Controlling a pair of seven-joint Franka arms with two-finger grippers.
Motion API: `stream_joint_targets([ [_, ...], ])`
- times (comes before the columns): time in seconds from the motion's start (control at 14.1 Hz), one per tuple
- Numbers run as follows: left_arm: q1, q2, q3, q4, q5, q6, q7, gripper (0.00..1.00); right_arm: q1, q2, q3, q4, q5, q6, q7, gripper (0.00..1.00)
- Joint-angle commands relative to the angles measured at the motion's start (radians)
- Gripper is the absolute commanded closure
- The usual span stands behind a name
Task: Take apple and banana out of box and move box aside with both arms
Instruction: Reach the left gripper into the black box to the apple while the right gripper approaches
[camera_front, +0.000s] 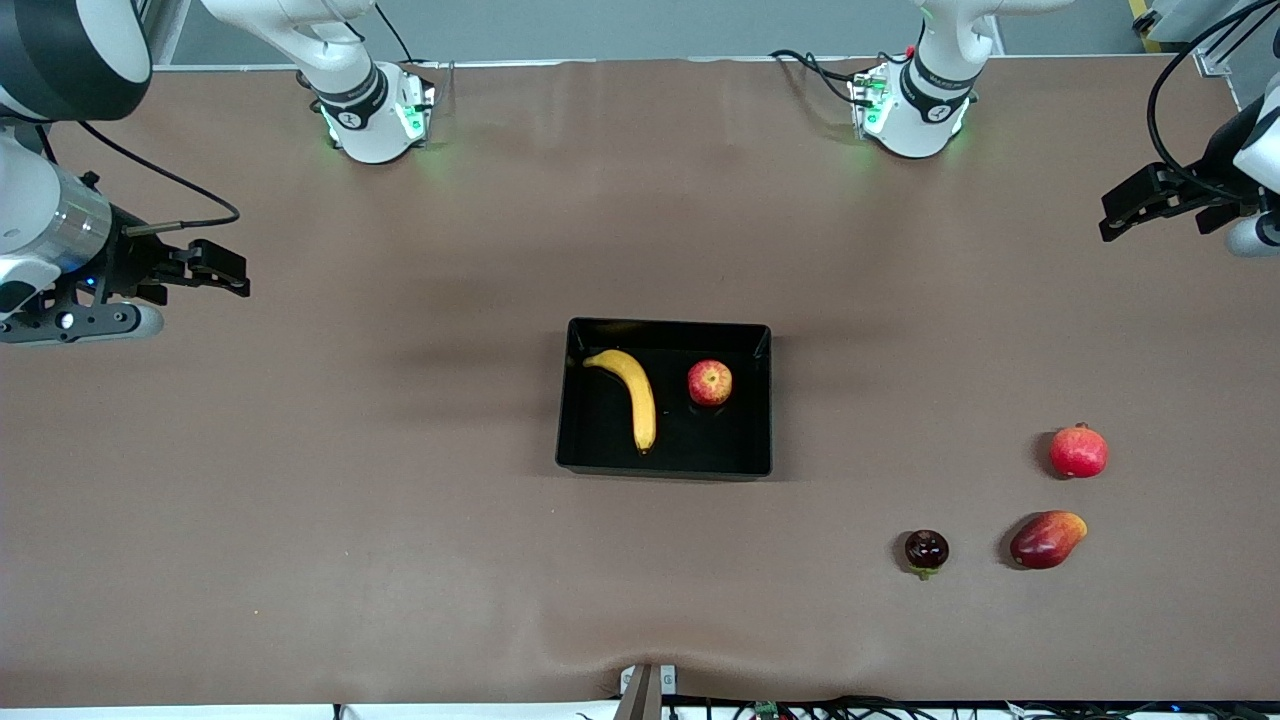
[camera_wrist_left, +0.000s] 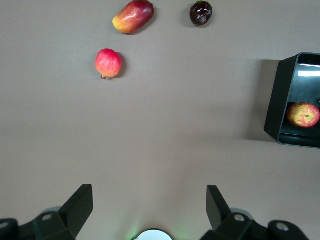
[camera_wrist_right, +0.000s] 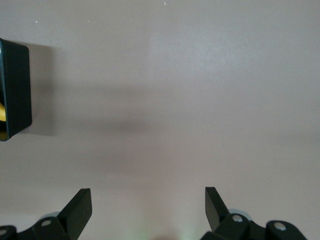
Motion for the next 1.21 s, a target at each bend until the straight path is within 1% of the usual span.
stream_joint_targets([
  [0.0,0.004,0.01,-0.002,0.021,0.008,-0.015,0.007,0.0,0.03,0.004,-0.008,-0.009,0.028,0.016,0.015,0.0],
  [0.14,0.003,0.016,-0.002,0.023,0.011,-0.015,0.012,0.0,0.031,0.011,-0.008,-0.01,0.066,0.016,0.015,0.0],
  [0.28,-0.005,0.06,-0.003,0.032,0.003,-0.015,0.003,0.0,0.051,0.018,-0.008,-0.01,0.074,0.015,0.015,0.0],
  [0.43,-0.037,0.098,-0.019,0.031,-0.003,-0.01,-0.019,0.0,0.056,0.018,-0.008,-0.01,0.075,0.015,0.015,0.0],
  [0.5,-0.063,0.121,-0.029,0.031,-0.015,0.004,-0.06,0.0,0.059,0.02,-0.008,-0.01,0.077,0.015,0.015,0.0],
  [0.71,-0.161,0.207,-0.062,0.025,-0.045,0.106,-0.258,0.0,0.084,0.029,-0.008,-0.01,0.1,0.018,0.015,0.0],
  [0.85,-0.244,0.284,-0.066,0.028,-0.048,0.2,-0.377,0.0,0.093,0.043,-0.008,-0.009,0.129,0.018,0.015,0.0],
  [1.0,-0.305,0.367,-0.066,0.029,-0.06,0.293,-0.436,0.0,0.093,0.057,-0.008,-0.009,0.161,0.027,0.015,0.0],
  [1.14,-0.383,0.439,-0.065,0.029,-0.062,0.375,-0.538,0.0,0.093,0.072,-0.008,-0.009,0.166,0.038,0.015,0.0],
])
